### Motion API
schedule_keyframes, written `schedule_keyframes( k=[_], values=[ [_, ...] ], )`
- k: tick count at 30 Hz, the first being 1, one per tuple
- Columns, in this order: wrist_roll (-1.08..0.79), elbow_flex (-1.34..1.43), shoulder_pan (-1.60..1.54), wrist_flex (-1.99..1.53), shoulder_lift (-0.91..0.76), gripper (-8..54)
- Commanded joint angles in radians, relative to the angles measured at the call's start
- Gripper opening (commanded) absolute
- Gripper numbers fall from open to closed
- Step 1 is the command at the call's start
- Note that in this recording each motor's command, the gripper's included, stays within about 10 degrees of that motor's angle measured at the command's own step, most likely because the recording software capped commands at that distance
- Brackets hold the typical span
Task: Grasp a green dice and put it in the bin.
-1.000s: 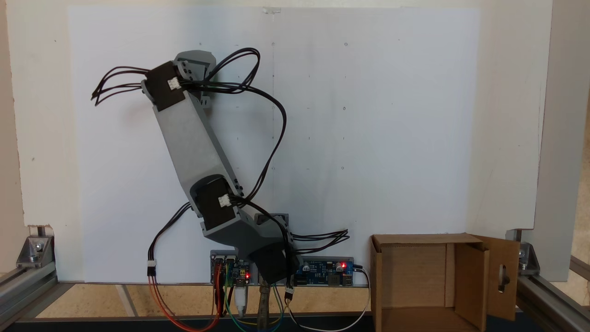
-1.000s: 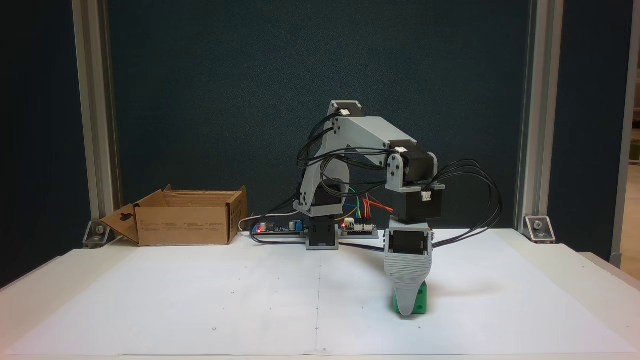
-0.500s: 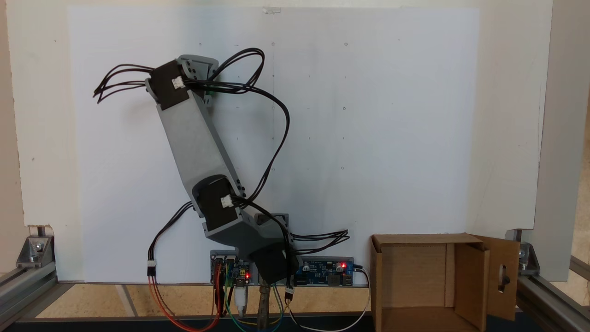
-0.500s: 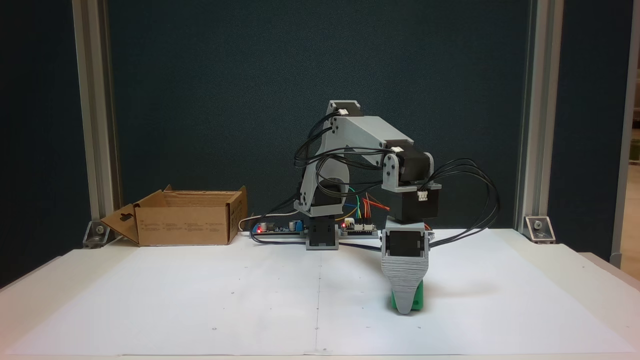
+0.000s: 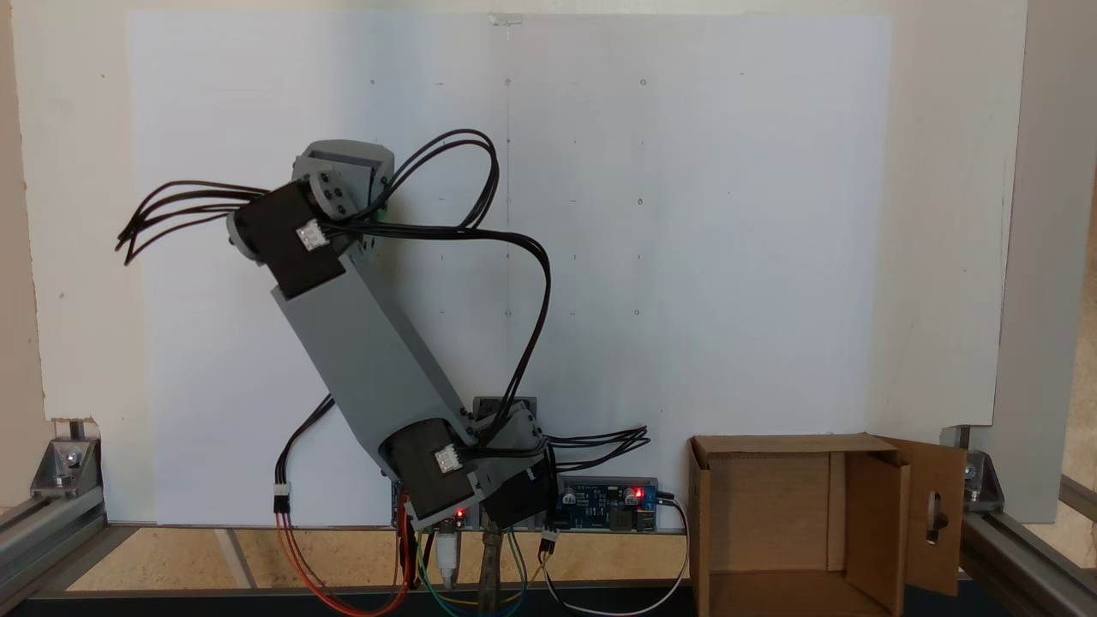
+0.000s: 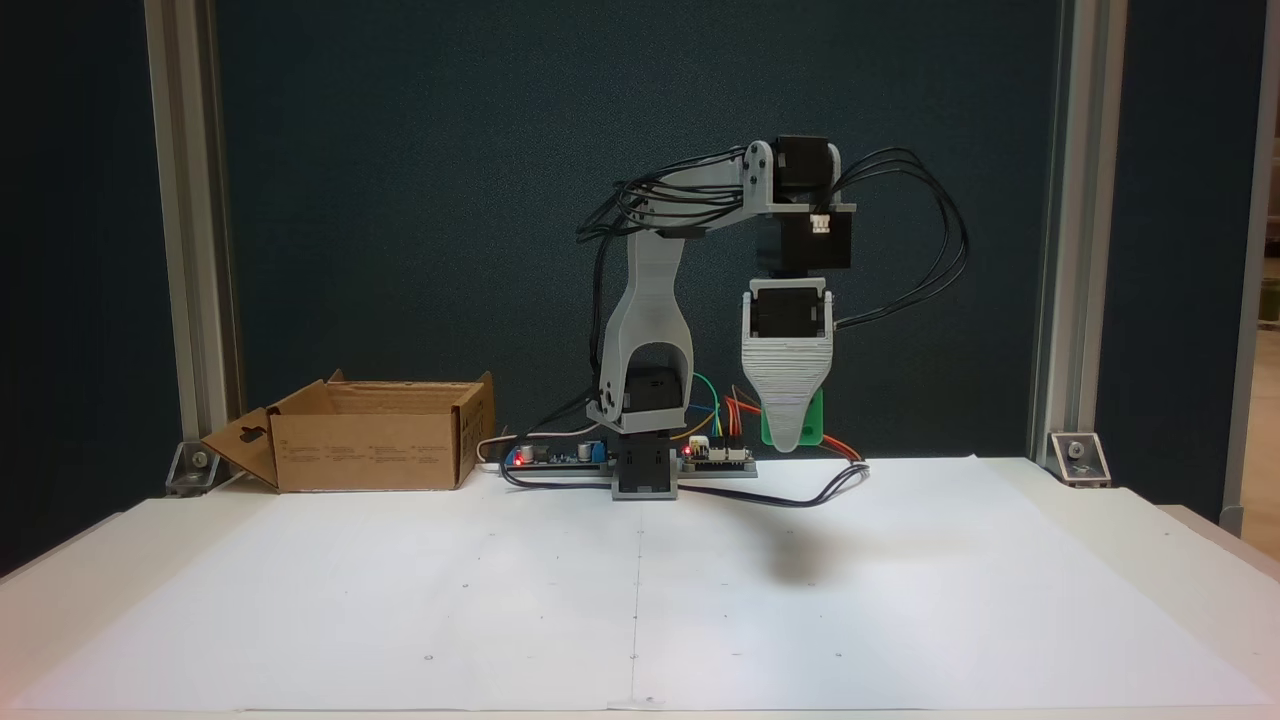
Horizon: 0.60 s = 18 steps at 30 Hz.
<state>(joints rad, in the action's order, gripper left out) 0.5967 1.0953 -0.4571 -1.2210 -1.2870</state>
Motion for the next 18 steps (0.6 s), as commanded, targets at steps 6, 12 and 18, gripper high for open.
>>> schedule_keyframes(
  k=[6, 12, 18],
  values=[
    [0.046, -0.069, 0.032, -0.035, -0.067, 11.4],
    [-0.057, -0.069, 0.337, 0.084, -0.247, 11.4],
    [-0.274, -0.069, 0.678, 0.106, -0.344, 11.4]
  ],
)
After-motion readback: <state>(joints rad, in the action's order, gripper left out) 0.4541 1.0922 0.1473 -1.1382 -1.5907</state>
